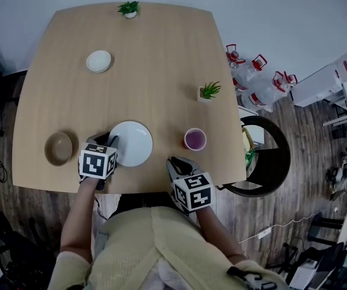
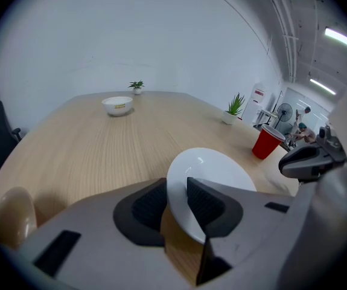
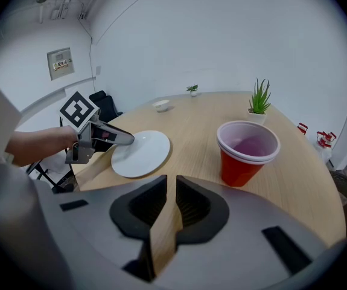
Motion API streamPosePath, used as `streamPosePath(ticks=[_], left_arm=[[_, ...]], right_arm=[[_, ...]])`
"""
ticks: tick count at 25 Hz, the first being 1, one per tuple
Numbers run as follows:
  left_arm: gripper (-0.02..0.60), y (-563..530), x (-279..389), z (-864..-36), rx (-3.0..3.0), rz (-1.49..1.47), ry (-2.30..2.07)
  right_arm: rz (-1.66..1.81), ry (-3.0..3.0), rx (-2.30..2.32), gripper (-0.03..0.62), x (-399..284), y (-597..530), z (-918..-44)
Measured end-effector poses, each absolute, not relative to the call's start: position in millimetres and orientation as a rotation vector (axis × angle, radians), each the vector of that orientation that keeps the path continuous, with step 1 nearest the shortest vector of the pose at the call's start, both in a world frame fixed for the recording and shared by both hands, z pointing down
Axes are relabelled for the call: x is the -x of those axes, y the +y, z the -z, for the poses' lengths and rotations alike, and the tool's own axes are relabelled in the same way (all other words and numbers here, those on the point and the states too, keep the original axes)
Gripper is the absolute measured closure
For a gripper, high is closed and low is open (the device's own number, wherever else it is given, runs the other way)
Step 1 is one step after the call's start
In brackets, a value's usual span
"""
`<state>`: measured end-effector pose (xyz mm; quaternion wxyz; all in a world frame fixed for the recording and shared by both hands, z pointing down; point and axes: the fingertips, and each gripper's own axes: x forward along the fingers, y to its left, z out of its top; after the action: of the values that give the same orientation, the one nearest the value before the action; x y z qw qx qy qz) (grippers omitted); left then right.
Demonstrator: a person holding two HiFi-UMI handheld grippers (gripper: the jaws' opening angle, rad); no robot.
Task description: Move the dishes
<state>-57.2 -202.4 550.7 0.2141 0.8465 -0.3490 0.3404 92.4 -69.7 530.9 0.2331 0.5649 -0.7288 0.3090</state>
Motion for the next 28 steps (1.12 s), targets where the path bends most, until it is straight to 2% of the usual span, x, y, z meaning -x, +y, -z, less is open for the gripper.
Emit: streamPosePath(ticks=[28], left_arm=[[0.477, -140.3, -30.5, -549.8, -2.528, -1.076, -0.619]], right_arm=[[-0.885, -1.839, -1.810, 0.540, -155.7, -36.8, -521.0]])
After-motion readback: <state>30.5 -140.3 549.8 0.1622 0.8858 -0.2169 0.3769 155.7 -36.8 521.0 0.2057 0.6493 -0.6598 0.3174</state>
